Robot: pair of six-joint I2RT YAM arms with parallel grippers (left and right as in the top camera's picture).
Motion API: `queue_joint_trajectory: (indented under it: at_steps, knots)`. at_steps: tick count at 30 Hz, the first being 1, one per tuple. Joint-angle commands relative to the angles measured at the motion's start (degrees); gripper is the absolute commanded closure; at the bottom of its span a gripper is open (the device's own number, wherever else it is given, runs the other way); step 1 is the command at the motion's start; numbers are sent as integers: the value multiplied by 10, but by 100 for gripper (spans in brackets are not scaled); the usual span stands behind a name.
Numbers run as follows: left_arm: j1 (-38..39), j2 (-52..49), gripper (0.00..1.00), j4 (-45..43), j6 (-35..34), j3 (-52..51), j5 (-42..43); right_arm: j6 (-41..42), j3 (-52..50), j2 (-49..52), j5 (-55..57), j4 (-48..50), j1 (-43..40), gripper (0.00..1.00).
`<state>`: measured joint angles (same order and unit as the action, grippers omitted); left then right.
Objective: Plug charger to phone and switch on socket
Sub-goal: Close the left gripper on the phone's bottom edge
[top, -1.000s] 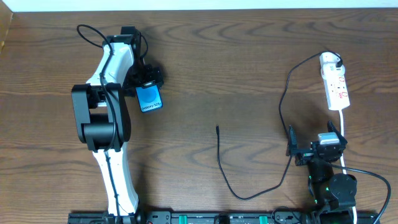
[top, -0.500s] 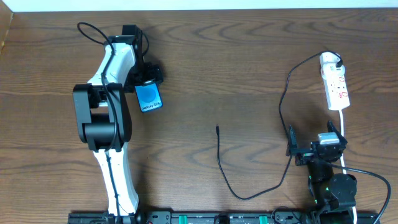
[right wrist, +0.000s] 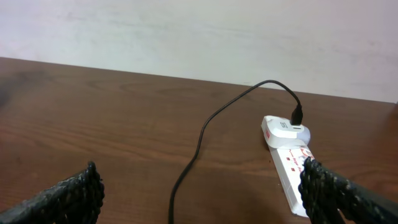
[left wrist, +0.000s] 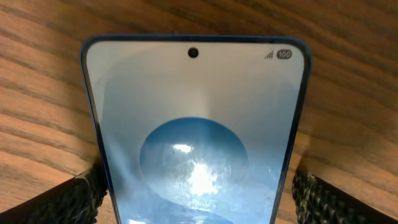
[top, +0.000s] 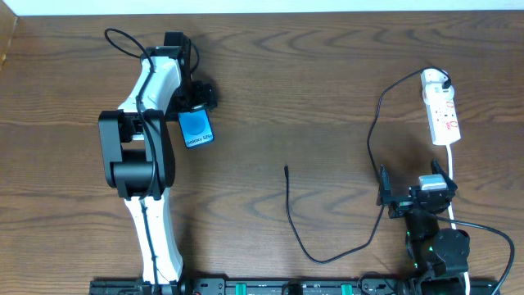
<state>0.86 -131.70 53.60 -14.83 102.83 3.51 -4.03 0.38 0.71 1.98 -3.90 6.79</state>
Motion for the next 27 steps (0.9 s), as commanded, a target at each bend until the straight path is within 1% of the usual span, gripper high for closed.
queue_joint_trajectory:
  at_steps: [1, 13, 16, 19, 24, 27]
  knots:
    - [5, -11, 2, 16, -7, -5, -1, -3, -1, -3, 5, -2, 4, 1]
    - [5, -11, 2, 22, -5, -5, -1, -3, -1, -3, 5, -2, 4, 1]
    - [5, -11, 1, 23, -3, -5, -1, -3, -1, -3, 5, -2, 4, 1]
    - [5, -11, 8, 25, -2, -5, -1, -3, -1, -3, 5, -2, 4, 1]
    - [5, -11, 12, 25, 0, -5, -1, -3, -1, -3, 5, -2, 4, 1]
    - [5, -11, 16, 25, 0, -5, -1, -3, -1, -3, 5, -2, 4, 1]
